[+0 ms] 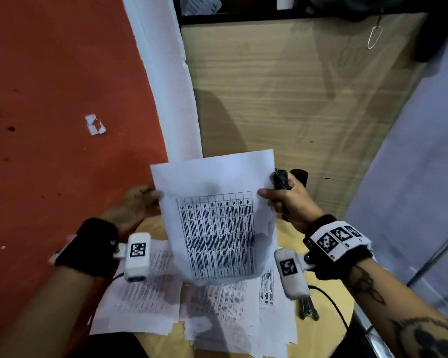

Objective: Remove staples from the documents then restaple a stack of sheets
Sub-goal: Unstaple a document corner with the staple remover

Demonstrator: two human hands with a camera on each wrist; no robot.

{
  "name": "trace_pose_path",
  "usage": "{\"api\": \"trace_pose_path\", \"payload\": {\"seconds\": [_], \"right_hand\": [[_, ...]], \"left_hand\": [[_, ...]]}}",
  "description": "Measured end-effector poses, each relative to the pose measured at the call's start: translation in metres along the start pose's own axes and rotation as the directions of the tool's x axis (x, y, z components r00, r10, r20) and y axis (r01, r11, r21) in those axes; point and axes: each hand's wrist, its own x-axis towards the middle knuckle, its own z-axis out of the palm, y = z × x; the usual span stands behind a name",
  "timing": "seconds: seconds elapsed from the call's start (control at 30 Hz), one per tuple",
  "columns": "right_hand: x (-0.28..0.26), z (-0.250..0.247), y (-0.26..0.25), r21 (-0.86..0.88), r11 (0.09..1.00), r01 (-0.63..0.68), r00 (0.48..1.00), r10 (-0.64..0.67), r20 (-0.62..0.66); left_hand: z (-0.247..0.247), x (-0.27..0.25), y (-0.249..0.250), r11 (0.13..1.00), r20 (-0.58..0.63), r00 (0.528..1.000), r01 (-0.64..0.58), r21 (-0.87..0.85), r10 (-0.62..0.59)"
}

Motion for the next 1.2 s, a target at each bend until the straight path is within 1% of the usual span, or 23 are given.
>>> {"api": "trace_pose_path", "payload": {"seconds": [0.03, 0.07, 0.13, 0.2, 0.33, 0.37, 0.43, 0.5, 0.6, 0.67, 0.73, 0.77, 0.83, 0.87, 0.9, 0.93, 0.97, 1.03, 1.07, 1.1, 1.13, 1.17, 1.2], "right_hand": [[0.002, 0.001, 0.002, 0.028, 0.999, -0.019, 1.0, 0.019, -0.006], [0.005, 0.002, 0.006, 0.046, 0.998, -0.033, 0.999, 0.034, -0.017], [0.01, 0.006, 0.015, 0.074, 0.996, -0.054, 0.998, 0.057, -0.034], [0.013, 0.01, 0.028, 0.074, 0.995, -0.067, 0.996, 0.071, -0.052], [0.012, 0.006, 0.073, -0.216, 0.973, -0.079, 0.99, 0.051, -0.13], [0.01, 0.0, 0.089, -0.263, 0.957, -0.119, 0.984, 0.08, -0.157], [0.005, -0.014, 0.131, -0.304, 0.917, -0.257, 0.962, 0.214, -0.169], [-0.003, -0.028, 0.178, -0.315, 0.857, -0.409, 0.912, 0.379, -0.154], [-0.009, -0.044, 0.24, -0.41, 0.743, -0.529, 0.845, 0.505, -0.175], [-0.012, -0.049, 0.275, -0.499, 0.656, -0.567, 0.813, 0.542, -0.212], [-0.015, -0.048, 0.305, -0.556, 0.591, -0.584, 0.792, 0.564, -0.233], [-0.02, -0.046, 0.313, -0.572, 0.581, -0.579, 0.795, 0.559, -0.237], [-0.027, -0.038, 0.315, -0.559, 0.613, -0.559, 0.819, 0.515, -0.254], [-0.03, -0.037, 0.314, -0.552, 0.626, -0.551, 0.828, 0.495, -0.264], [-0.029, -0.038, 0.316, -0.554, 0.634, -0.54, 0.836, 0.478, -0.269], [-0.029, -0.037, 0.314, -0.554, 0.632, -0.541, 0.834, 0.486, -0.261], [-0.028, -0.038, 0.312, -0.56, 0.627, -0.541, 0.832, 0.494, -0.251], [-0.028, -0.038, 0.311, -0.601, 0.593, -0.535, 0.829, 0.506, -0.238], [-0.028, -0.038, 0.309, -0.622, 0.565, -0.542, 0.82, 0.517, -0.245], [-0.028, -0.037, 0.31, -0.643, 0.543, -0.539, 0.818, 0.518, -0.248], [-0.028, -0.036, 0.308, -0.654, 0.532, -0.538, 0.816, 0.523, -0.247], [-0.027, -0.035, 0.309, -0.659, 0.525, -0.538, 0.813, 0.529, -0.242], [-0.026, -0.035, 0.308, -0.667, 0.518, -0.536, 0.811, 0.535, -0.236]], "left_hand": [[-0.001, -0.004, -0.015, 0.995, 0.016, 0.999, 0.033, -0.094, -0.032], [0.0, -0.008, -0.029, 0.99, 0.031, 0.997, 0.074, -0.123, -0.071], [0.004, -0.015, -0.057, 0.988, 0.04, 0.99, 0.139, -0.065, -0.136], [0.005, -0.015, -0.081, 0.989, -0.036, 0.988, 0.149, 0.016, -0.148], [-0.023, -0.012, -0.115, 0.983, -0.229, 0.964, 0.16, 0.085, -0.137], [-0.038, -0.012, -0.124, 0.978, -0.274, 0.95, 0.183, 0.101, -0.15], [-0.066, -0.016, -0.142, 0.954, -0.359, 0.912, 0.262, 0.146, -0.196], [-0.092, -0.018, -0.159, 0.915, -0.44, 0.866, 0.351, 0.199, -0.237], [-0.13, -0.007, -0.186, 0.838, -0.516, 0.815, 0.46, 0.295, -0.266], [-0.147, 0.003, -0.201, 0.771, -0.529, 0.798, 0.522, 0.366, -0.289], [-0.166, 0.017, -0.225, 0.695, -0.555, 0.759, 0.601, 0.395, -0.341], [-0.173, 0.021, -0.234, 0.667, -0.561, 0.731, 0.643, 0.377, -0.388], [-0.183, 0.03, -0.253, 0.618, -0.568, 0.673, 0.713, 0.331, -0.473], [-0.185, 0.033, -0.26, 0.588, -0.589, 0.656, 0.732, 0.343, -0.473], [-0.188, 0.037, -0.266, 0.549, -0.624, 0.648, 0.741, 0.386, -0.436], [-0.194, 0.041, -0.274, 0.512, -0.646, 0.664, 0.73, 0.453, -0.376], [-0.191, 0.043, -0.274, 0.442, -0.664, 0.68, 0.722, 0.532, -0.312], [-0.18, 0.048, -0.284, 0.245, -0.651, 0.724, 0.69, 0.681, -0.229], [-0.16, 0.047, -0.283, 0.131, -0.605, 0.755, 0.646, 0.752, -0.253], [-0.141, 0.044, -0.287, 0.046, -0.534, 0.78, 0.577, 0.815, -0.326], [-0.12, 0.039, -0.292, 0.008, -0.446, 0.795, 0.492, 0.871, -0.411], [-0.103, 0.035, -0.298, -0.031, -0.411, 0.756, 0.462, 0.887, -0.509], [-0.09, 0.032, -0.303, -0.044, -0.379, 0.737, 0.43, 0.902, -0.559]]}}
